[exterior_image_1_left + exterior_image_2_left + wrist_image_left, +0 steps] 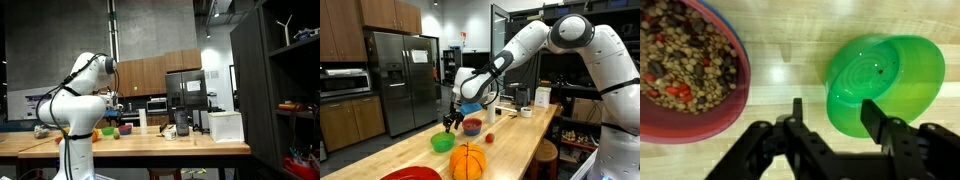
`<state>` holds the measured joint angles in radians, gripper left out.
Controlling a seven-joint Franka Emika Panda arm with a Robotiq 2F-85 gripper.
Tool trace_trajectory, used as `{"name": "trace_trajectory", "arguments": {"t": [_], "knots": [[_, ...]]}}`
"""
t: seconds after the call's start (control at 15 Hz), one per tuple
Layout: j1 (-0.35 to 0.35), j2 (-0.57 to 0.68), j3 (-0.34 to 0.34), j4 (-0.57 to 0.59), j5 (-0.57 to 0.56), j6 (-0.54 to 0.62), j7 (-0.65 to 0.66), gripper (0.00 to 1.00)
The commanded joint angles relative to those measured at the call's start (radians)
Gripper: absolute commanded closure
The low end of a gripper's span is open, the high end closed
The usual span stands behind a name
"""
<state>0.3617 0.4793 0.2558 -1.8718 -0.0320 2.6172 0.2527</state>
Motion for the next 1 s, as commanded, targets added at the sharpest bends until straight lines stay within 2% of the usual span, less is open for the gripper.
{"name": "trace_trajectory", "arguments": {"t": [0.0, 0.07, 0.93], "knots": [[0.009, -0.043, -0.013, -0.026, 0.008, -0.024, -0.032, 0.07], [0.01, -0.049, -0.014, -0.028, 0.004, -0.035, -0.035, 0.0], [-0.009, -0.164, -0.015, -0.038, -0.007, -0.225, -0.103, 0.0]]}}
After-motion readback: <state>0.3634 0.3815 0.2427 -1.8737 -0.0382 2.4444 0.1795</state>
